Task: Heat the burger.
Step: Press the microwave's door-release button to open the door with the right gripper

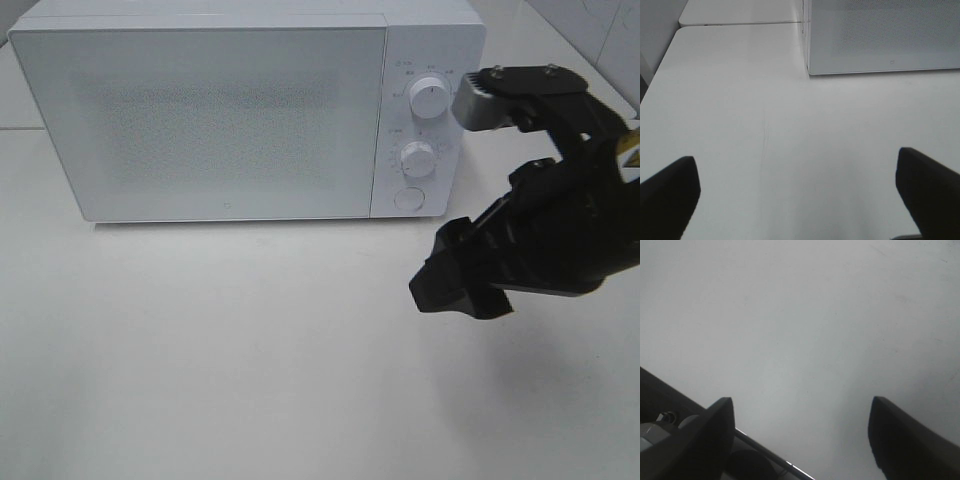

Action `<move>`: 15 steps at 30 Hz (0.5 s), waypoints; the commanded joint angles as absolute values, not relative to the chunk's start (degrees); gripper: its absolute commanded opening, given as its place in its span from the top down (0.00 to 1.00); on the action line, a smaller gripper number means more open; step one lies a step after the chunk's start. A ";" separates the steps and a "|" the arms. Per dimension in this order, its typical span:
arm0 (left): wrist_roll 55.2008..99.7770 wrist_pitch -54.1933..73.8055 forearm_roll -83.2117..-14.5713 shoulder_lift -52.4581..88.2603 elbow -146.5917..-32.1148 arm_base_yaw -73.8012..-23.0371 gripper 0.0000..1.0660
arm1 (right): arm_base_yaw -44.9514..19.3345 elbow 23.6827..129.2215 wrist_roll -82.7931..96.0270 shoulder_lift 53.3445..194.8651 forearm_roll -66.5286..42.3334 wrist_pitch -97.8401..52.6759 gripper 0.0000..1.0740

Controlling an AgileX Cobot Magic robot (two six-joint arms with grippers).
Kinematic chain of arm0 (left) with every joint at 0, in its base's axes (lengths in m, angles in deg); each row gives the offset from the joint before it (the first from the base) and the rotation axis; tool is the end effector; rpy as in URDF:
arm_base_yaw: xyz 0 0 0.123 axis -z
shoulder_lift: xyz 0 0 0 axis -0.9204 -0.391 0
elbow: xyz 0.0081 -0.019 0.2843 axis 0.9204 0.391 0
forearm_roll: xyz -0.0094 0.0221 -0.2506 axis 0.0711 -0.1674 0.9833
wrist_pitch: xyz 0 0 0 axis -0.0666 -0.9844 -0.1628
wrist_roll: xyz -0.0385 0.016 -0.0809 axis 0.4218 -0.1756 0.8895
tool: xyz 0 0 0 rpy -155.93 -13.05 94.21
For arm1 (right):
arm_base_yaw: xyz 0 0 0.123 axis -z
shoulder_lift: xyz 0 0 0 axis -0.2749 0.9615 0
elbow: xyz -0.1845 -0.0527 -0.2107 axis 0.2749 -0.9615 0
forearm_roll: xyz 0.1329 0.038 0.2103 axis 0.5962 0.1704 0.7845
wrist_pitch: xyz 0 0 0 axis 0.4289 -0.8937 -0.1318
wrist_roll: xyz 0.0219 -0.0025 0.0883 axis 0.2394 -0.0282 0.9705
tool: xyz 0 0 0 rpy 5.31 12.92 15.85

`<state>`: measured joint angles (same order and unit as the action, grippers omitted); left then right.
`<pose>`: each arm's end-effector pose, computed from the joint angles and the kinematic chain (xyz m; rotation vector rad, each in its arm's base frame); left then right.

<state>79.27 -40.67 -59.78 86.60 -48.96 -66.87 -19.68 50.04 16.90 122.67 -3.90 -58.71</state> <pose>-0.0087 -0.0051 0.2820 0.0419 2.0319 -0.0570 0.1763 0.1353 0.2562 -0.5391 2.4993 0.4381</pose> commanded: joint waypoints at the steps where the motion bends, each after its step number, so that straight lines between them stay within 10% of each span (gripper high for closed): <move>1: 79.27 -40.27 -59.61 87.63 -48.73 -67.10 0.06 | -19.34 50.44 16.90 117.52 -4.48 -64.55 0.32; 15: 79.27 -40.27 -59.61 87.63 -48.73 -67.10 0.06 | -19.34 50.44 17.07 97.12 -5.34 -77.16 0.32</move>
<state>79.27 -40.67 -59.78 86.60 -48.96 -66.87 -19.68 50.04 16.90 98.32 -4.76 -76.07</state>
